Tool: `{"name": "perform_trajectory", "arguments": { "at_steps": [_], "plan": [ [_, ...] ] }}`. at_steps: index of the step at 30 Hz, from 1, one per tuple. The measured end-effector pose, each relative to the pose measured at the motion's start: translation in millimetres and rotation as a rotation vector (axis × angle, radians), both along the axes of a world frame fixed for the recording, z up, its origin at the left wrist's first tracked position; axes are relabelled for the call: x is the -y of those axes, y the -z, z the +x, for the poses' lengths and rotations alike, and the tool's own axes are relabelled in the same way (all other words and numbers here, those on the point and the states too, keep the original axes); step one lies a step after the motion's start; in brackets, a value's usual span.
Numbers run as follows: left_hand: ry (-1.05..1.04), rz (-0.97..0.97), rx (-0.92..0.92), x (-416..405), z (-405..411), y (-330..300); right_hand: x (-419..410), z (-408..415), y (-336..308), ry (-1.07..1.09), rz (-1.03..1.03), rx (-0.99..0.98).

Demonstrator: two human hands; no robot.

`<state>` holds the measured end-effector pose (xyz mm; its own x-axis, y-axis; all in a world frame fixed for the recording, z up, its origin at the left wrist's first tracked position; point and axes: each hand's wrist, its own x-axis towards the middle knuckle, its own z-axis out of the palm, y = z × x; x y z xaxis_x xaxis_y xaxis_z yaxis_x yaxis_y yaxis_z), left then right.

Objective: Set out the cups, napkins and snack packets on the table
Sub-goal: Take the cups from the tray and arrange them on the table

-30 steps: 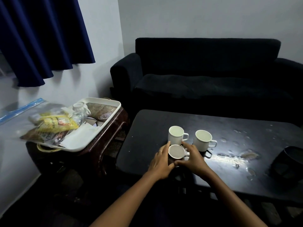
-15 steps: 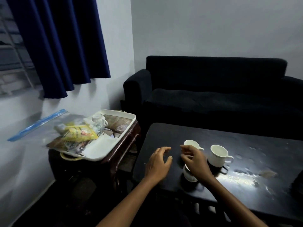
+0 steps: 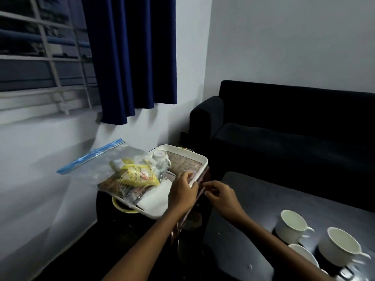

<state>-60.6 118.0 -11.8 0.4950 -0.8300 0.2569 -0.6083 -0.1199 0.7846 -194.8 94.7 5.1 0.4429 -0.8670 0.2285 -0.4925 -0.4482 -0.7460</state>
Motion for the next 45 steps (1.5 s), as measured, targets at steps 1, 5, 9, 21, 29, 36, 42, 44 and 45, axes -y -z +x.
{"name": "perform_trajectory", "arguments": {
  "at_steps": [1, 5, 9, 21, 29, 36, 42, 44, 45],
  "plan": [
    [-0.003, 0.003, 0.036, 8, 10, -3, 8, 12, 0, -0.013, 0.006, 0.001],
    [-0.03, 0.045, 0.241, 42, 53, -16, 37, 62, 1, -0.033, 0.017, 0.012],
    [-0.126, 0.21, 0.442, 72, 93, -23, 67, 106, 10, -0.024, 0.108, 0.04],
    [-0.239, 0.56, 0.564, 114, 129, -7, 112, 172, 33, -0.067, 0.437, 0.068],
    [-0.261, 0.516, 0.553, 113, 125, -18, 109, 165, 38, 0.051, 0.592, 0.325],
    [-0.223, 0.324, 0.546, 101, 95, -43, 97, 130, 16, 0.126, 0.524, 0.445],
    [-0.156, 0.09, 0.274, 60, 44, -65, 68, 77, -12, 0.172, 0.478, 0.594],
    [-0.136, 0.016, 0.213, 42, 24, -66, 52, 56, -18, 0.177, 0.479, 0.643],
    [-0.125, -0.008, 0.197, 33, 13, -65, 43, 46, -20, 0.178, 0.493, 0.671]
  ]
}}
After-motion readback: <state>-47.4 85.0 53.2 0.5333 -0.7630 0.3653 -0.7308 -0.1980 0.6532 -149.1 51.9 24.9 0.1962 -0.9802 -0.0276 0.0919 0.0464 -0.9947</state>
